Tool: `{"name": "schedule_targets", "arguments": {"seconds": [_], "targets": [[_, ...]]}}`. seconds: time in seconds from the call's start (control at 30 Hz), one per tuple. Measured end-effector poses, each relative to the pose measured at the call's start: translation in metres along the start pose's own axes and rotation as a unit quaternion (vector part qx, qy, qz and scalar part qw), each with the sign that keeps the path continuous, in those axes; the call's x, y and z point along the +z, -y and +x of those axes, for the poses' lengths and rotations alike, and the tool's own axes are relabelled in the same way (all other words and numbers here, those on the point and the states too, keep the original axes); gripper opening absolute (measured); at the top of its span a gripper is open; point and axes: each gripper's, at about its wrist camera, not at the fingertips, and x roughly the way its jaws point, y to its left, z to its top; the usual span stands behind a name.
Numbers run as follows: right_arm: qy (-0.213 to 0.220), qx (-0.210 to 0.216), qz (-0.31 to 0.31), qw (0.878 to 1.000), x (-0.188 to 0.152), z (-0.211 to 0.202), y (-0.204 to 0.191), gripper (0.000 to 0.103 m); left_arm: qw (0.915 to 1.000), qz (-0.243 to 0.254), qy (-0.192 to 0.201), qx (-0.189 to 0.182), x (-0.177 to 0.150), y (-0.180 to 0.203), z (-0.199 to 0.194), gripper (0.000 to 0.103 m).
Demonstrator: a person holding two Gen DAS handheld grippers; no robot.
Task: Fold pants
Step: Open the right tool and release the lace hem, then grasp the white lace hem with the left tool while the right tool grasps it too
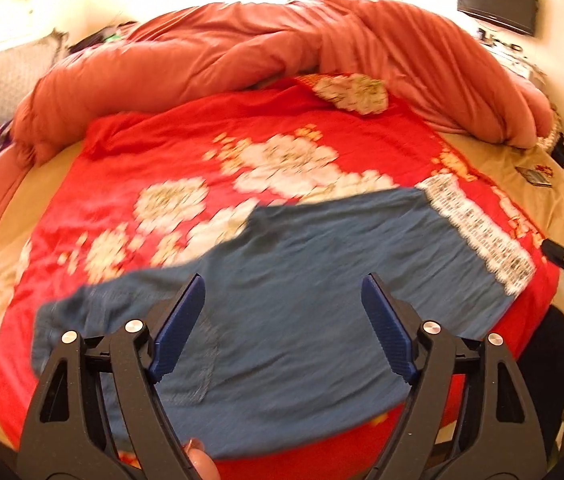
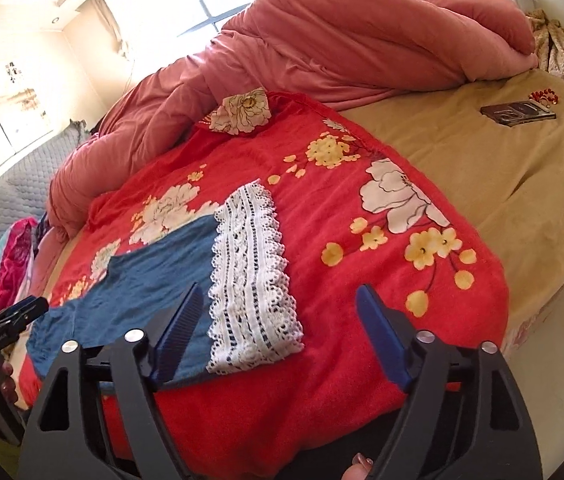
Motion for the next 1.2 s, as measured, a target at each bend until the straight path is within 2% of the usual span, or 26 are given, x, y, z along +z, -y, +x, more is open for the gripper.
{"name": "schedule_targets", "arguments": {"seconds": [0.17,0.23,0.3,0.6,0.87,1.07,1.13,1.2], "targets": [[0.005,0.026,0.006,1.0,0.011,0.01,-0.007,0.08,0.9992,0.036,0.003,-0.019,0.034,0.032,0.02,0.077],[0.003,0.031,0.004,1.0,0.012,0.014,-0.01,0.086,0.9985,0.048,0.003,-0.025,0.044,0.044,0.028,0.077],[0.002,0.03,0.003,1.0,0.011,0.017,-0.011,0.086,0.9976,0.059,0.0,-0.036,0.056,0.058,0.041,0.079],[-0.01,0.024,0.012,1.0,0.002,0.029,-0.007,0.088,0.9916,0.089,-0.051,-0.078,0.087,0.103,0.107,0.08],[-0.03,0.035,0.019,0.999,-0.005,0.04,-0.004,0.088,0.987,0.107,-0.071,-0.097,0.112,0.122,0.152,0.08],[-0.036,0.05,0.022,0.998,-0.008,0.045,-0.004,0.088,0.9836,0.147,-0.065,-0.081,0.123,0.127,0.18,0.08],[-0.039,0.052,0.023,0.998,-0.008,0.047,-0.004,0.088,0.9812,0.158,-0.067,-0.09,0.126,0.128,0.186,0.08],[-0.043,0.053,0.024,0.997,-0.009,0.05,-0.004,0.089,0.977,0.163,-0.075,-0.116,0.125,0.132,0.192,0.077]]}}
